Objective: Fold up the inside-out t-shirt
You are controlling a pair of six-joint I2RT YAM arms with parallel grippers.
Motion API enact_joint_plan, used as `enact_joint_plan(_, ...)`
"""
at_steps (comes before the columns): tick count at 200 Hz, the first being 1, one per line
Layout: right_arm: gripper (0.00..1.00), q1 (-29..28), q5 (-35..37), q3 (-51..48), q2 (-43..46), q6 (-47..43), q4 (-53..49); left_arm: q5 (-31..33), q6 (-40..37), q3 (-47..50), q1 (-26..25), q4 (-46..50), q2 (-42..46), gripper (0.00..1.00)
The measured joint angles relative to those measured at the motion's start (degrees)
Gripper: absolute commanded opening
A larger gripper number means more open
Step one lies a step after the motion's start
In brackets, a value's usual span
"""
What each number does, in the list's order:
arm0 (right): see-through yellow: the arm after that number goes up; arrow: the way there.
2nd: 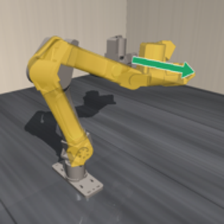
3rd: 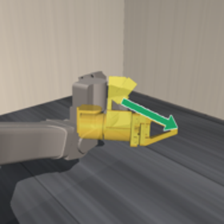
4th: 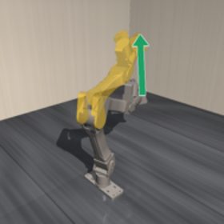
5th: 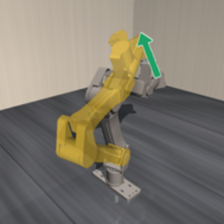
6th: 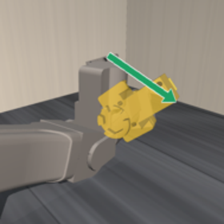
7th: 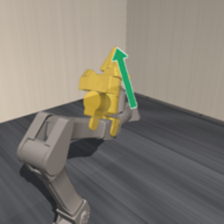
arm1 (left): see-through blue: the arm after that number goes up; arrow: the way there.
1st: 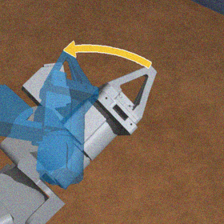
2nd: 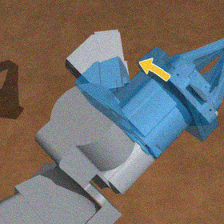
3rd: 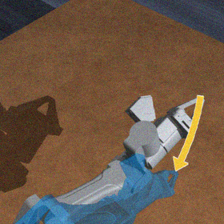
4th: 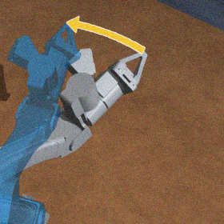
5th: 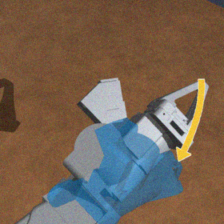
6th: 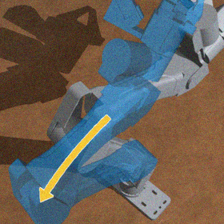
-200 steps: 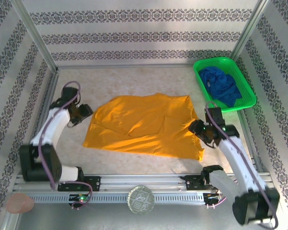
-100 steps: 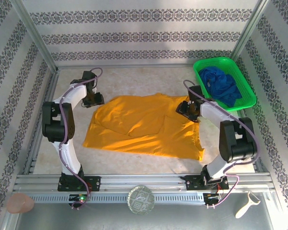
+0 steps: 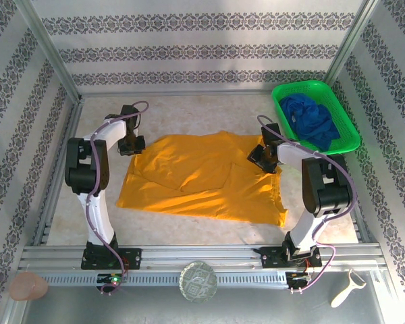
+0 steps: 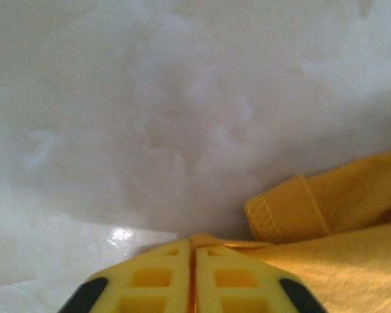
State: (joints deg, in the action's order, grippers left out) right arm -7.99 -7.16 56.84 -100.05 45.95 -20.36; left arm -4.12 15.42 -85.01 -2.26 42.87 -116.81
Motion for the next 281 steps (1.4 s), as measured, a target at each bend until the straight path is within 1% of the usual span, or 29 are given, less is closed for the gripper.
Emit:
enact_joint_plan(34, 0.49, 0.0, 1.5, 1.2, -0.8, 2.6, -1.7, 0.1, 1.7, -0.1, 0.0, -0.1, 0.2, 0.00)
enact_joint_plan(50, 0.49, 0.0, 2.0, 2.1, -1.3, 3.8, -2.8, 0.0, 4.3, 1.2, 0.0, -1.7, 2.6, 0.00)
enact_joint_plan(68, 0.49, 0.0, 2.4, 2.8, -1.8, 4.9, -3.7, -0.2, 8.3, 6.3, 0.0, -6.3, 9.3, 0.00)
enact_joint_plan(102, 0.48, 0.0, 3.2, 3.4, -2.1, 5.9, -4.7, -0.3, 17.4, 20.9, 0.0, -20.0, 27.6, 0.00)
enact_joint_plan(109, 0.48, 0.0, 3.3, 3.4, -2.1, 6.1, -4.8, -0.3, 18.7, 23.0, 0.0, -22.3, 29.8, 0.08)
enact_joint_plan(119, 0.48, 0.2, 3.3, 3.4, -2.1, 6.4, -4.9, -0.4, 20.1, 25.6, 0.0, -25.2, 31.6, 0.28)
enact_joint_plan(132, 0.48, 0.4, 3.3, 3.4, -2.2, 6.7, -5.0, -0.8, 21.5, 28.2, 0.0, -27.6, 32.2, 0.49)
enact_joint_plan(141, 0.48, 0.7, 3.3, 3.5, -2.2, 6.7, -5.1, -1.1, 22.6, 30.0, 0.0, -28.9, 32.2, 0.69)
enact_joint_plan(145, 0.48, 0.8, 3.3, 3.6, -2.3, 6.8, -5.1, -1.2, 22.7, 30.7, 0.0, -29.0, 32.2, 0.75)
enact_joint_plan(155, 0.48, 0.9, 3.3, 3.7, -2.3, 6.9, -5.2, -1.2, 23.3, 32.1, 0.0, -28.9, 32.2, 0.78)
enact_joint_plan(174, 0.47, 1.1, 3.2, 4.0, -2.6, 6.9, -5.2, -1.2, 23.7, 32.7, 0.0, -28.4, 32.0, 0.79)
enact_joint_plan(190, 0.48, 1.1, 3.3, 4.1, -2.6, 6.9, -5.3, -1.2, 23.3, 29.8, 0.1, -26.8, 30.0, 0.79)
enact_joint_plan(206, 0.48, 1.1, 3.2, 4.2, -2.7, 6.9, -5.4, -1.2, 21.6, 23.8, 0.1, -24.7, 25.2, 0.79)
enact_joint_plan(236, 0.47, 1.1, 3.3, 4.2, -2.7, 6.9, -5.4, -1.4, 16.6, 5.5, 0.7, -17.5, 11.0, 0.78)
enact_joint_plan(260, 0.47, 1.1, 3.3, 4.2, -2.7, 6.9, -5.4, -1.4, 12.8, -9.9, 1.1, -9.4, -1.3, 0.77)
enact_joint_plan(281, 0.47, 1.1, 3.3, 4.2, -2.7, 6.9, -5.4, -1.4, 11.1, -17.9, 1.2, -3.1, -8.6, 0.77)
